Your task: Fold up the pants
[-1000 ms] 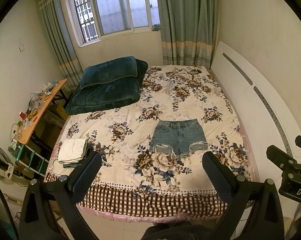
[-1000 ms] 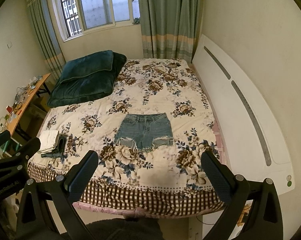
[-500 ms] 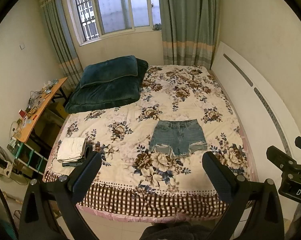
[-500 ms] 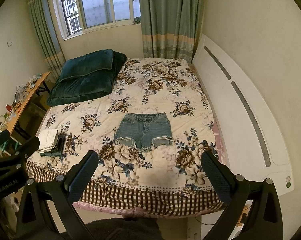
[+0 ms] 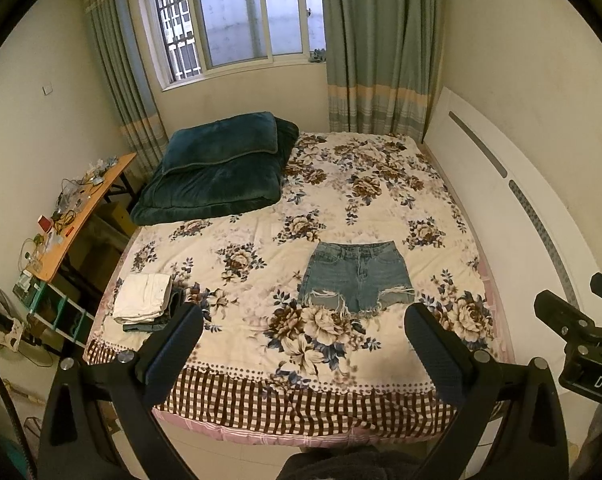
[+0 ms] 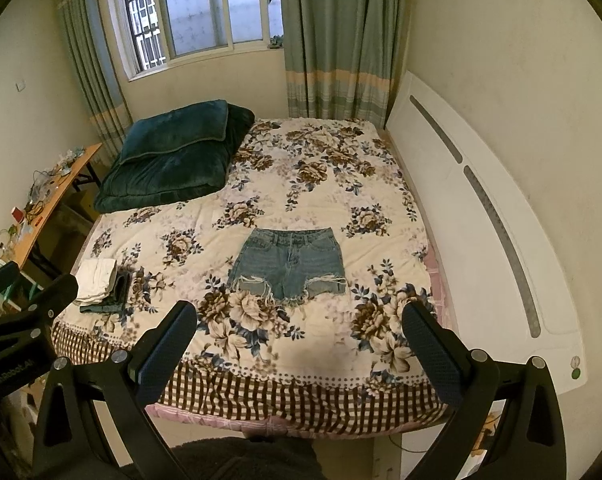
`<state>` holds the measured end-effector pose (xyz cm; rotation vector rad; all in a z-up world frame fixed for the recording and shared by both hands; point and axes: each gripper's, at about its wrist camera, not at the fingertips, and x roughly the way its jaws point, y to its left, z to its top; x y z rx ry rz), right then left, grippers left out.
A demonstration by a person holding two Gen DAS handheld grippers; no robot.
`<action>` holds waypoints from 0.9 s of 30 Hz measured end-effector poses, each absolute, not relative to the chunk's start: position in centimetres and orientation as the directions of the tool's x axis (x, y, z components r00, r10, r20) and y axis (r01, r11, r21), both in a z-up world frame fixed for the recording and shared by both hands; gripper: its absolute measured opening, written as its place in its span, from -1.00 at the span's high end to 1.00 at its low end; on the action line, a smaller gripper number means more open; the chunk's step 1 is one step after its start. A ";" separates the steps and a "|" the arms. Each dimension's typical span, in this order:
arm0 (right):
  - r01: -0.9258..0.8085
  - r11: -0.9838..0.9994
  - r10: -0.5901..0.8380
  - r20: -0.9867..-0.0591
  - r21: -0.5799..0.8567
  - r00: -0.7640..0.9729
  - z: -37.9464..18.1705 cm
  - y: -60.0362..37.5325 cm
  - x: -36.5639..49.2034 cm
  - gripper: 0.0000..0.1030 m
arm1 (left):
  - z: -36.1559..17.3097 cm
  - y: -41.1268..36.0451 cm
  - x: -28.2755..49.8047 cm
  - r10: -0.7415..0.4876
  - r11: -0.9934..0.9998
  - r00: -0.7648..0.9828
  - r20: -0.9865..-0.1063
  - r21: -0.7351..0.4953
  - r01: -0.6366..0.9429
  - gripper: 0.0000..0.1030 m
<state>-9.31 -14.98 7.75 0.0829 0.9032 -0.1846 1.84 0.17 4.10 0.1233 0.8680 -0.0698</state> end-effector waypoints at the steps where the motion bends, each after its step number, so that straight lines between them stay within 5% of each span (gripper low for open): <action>1: 0.194 0.981 -0.124 -0.787 -0.005 0.604 7.8 -15.0 -9.3 -1.00 | 4.0 0.4 1.7 -0.013 0.991 0.643 -0.765 0.078 0.113 -0.99; 20: 0.180 0.984 -0.102 -0.791 0.010 0.604 6.5 -14.9 -8.8 -1.00 | 4.2 1.1 2.4 -0.012 0.993 0.641 -0.767 0.068 0.099 -0.99; 27: 0.219 0.971 -0.074 -0.757 0.093 0.650 3.5 -17.2 -7.4 -1.00 | 0.3 0.4 5.6 0.071 0.996 0.672 -0.737 0.090 -0.006 -1.00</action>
